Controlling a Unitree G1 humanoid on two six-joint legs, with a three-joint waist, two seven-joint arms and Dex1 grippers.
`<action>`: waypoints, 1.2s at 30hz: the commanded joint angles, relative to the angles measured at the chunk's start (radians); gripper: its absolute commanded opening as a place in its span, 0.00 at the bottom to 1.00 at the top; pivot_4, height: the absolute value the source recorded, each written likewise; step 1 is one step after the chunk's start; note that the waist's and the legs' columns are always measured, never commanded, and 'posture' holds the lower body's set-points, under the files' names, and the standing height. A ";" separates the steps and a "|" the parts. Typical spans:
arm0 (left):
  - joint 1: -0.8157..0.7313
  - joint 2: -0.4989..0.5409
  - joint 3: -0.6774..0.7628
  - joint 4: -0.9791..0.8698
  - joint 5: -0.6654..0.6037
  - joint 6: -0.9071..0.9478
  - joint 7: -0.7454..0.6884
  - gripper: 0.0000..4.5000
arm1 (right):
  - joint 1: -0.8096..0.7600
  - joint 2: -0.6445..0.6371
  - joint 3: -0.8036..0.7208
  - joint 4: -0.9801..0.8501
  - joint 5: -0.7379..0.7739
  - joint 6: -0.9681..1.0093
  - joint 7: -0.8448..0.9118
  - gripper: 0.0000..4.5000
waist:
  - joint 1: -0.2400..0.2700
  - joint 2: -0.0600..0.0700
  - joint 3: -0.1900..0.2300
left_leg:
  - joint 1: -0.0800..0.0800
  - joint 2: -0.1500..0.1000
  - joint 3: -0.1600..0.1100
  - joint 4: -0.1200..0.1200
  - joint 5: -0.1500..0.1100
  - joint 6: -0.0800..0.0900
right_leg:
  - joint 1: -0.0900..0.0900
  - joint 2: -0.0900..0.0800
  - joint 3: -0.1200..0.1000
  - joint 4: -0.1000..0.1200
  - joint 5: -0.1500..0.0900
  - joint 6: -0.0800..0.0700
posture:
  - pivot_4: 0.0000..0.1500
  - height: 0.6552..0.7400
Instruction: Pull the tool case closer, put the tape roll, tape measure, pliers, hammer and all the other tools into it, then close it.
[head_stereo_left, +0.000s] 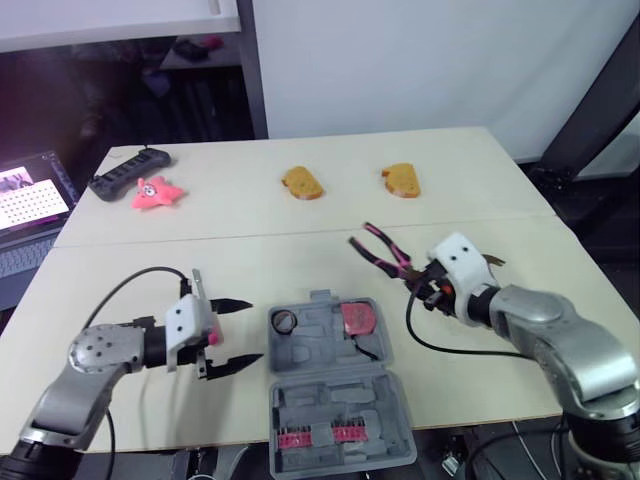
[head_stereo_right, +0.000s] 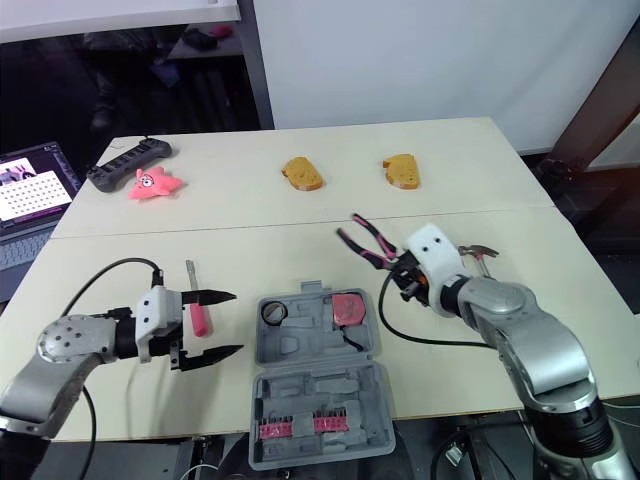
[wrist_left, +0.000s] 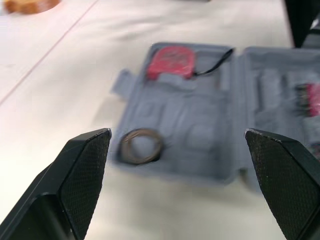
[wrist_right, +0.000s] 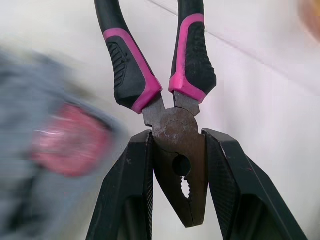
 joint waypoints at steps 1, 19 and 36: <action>0.000 0.033 0.041 0.050 -0.008 -0.036 -0.040 1.00 | -0.110 -0.087 0.122 -0.082 0.095 0.096 0.117 0.22 | 0.003 -0.001 0.001 | 0.000 0.000 0.000 0.000 0.000 0.000 | 0.000 0.000 0.000 0.000 0.000 0.000 | 1.00 1.00; 0.140 0.072 0.086 0.066 -0.006 -0.124 -0.103 1.00 | -0.723 0.088 0.802 0.106 0.095 0.375 0.077 0.22 | 0.003 -0.003 0.002 | -0.020 -0.003 0.000 0.003 0.001 -0.003 | -0.024 -0.007 0.001 0.010 0.001 -0.001 | 1.00 1.00; 0.148 0.060 0.077 0.051 -0.009 -0.123 -0.087 1.00 | -0.799 0.174 0.925 0.218 0.080 0.359 0.074 0.22 | -0.002 -0.003 0.002 | -0.019 -0.002 0.001 0.002 0.001 -0.003 | -0.025 -0.004 0.001 0.012 0.001 -0.001 | 1.00 1.00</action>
